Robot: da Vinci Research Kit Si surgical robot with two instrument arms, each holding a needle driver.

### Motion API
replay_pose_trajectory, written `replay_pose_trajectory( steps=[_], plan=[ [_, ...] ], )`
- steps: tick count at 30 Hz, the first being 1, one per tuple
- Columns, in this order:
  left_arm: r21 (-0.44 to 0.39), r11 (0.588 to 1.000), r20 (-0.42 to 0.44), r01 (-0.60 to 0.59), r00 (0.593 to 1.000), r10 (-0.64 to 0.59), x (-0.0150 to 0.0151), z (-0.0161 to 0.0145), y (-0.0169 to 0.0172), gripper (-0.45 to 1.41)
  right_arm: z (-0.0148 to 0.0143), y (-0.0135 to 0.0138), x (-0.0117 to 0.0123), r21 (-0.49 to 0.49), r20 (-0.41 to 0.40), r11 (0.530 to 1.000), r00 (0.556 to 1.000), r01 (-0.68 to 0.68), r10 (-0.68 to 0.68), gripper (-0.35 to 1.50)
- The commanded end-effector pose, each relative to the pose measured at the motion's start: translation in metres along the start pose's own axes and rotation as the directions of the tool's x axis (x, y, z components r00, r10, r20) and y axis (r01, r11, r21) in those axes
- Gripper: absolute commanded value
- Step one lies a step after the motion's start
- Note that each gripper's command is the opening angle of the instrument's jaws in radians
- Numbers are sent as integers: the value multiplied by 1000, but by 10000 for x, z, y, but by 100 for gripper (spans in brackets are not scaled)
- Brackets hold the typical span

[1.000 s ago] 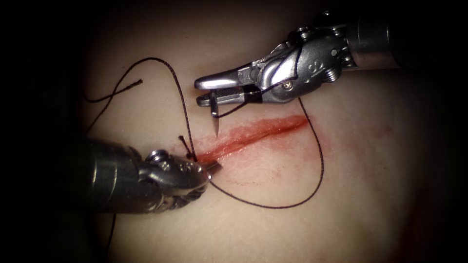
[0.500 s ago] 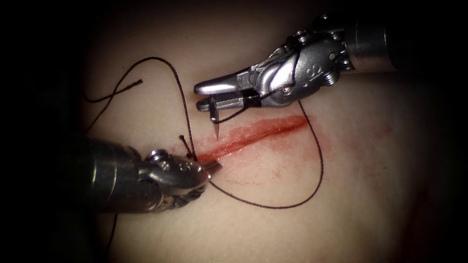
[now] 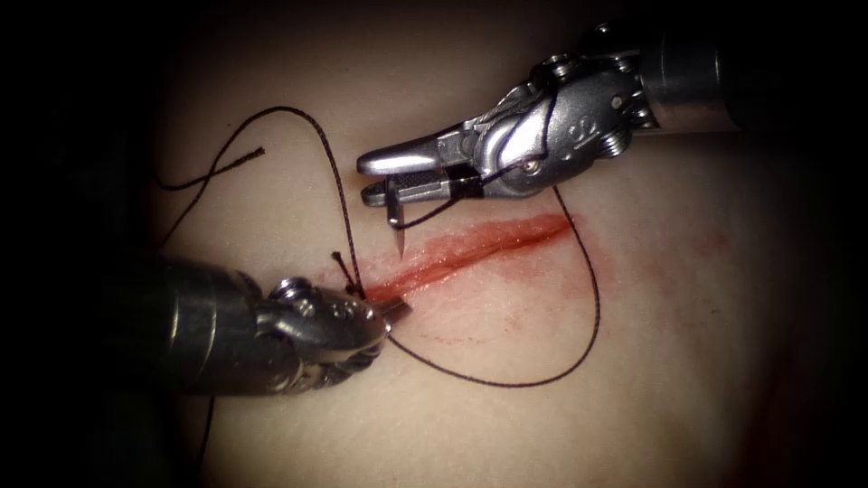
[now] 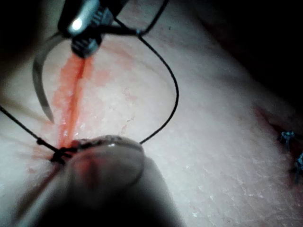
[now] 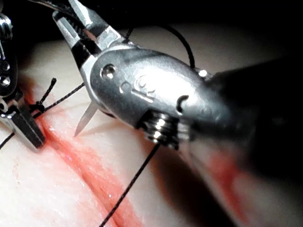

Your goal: Wound Closure

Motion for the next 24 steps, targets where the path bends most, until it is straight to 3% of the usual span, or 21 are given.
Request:
replay_pose_trajectory(
  steps=[1, 24],
  plan=[
    [-3, 1000, 1, 1, 1000, -1, -2, 7, 4, -38, 11, 5, -3, 0, -5, 1000, 1000, 1, -1, -35],
    [-2, 1000, 1, 0, 1000, 0, -2, 7, 3, -38, 9, -6, -13, 14, -5, 1000, 1000, 12, -12, -35]
  ],
)
